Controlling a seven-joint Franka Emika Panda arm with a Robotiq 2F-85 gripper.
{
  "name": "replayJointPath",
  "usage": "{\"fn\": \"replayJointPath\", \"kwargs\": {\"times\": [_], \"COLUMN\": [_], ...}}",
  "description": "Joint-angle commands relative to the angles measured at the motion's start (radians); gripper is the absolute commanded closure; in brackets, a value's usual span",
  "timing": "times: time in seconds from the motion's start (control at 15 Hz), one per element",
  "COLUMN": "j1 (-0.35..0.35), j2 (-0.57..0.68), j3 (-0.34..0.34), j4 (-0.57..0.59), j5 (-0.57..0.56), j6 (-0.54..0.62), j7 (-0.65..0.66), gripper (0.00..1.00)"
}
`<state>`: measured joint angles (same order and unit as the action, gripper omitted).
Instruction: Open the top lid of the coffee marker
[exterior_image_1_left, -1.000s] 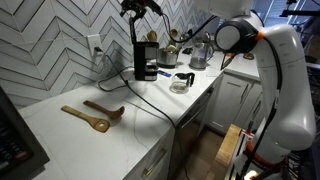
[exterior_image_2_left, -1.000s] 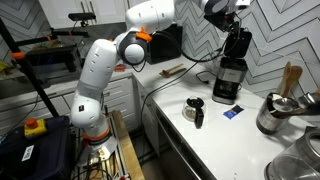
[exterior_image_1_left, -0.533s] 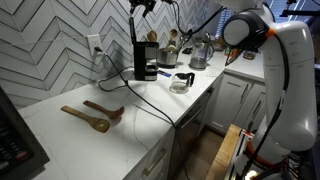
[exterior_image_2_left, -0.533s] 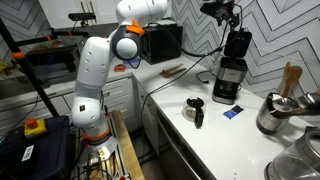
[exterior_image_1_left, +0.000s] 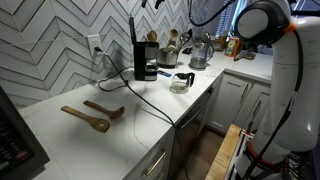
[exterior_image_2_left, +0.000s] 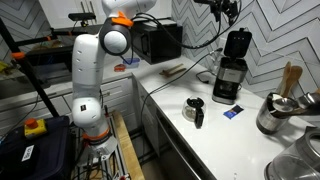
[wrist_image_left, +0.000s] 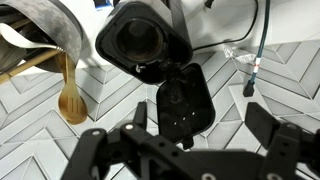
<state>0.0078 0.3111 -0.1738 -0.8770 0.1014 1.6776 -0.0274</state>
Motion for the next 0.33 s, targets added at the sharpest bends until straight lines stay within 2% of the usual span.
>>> {"fn": "replayJointPath", "kwargs": {"times": [0.0,0.13,0.2,0.27], "j1": [0.017,0.018,0.000,0.000], "j2": [-0.109,-0.147,-0.069,-0.085], "j3": [-0.016,-0.019,-0.009,-0.010], "j4": [-0.148,-0.203,-0.081,-0.103], "j5": [-0.048,-0.061,-0.029,-0.034], "j6": [0.020,0.042,0.006,0.012], "j7": [0.055,0.087,0.046,0.055], "gripper": [0.00,0.00,0.00,0.00]}}
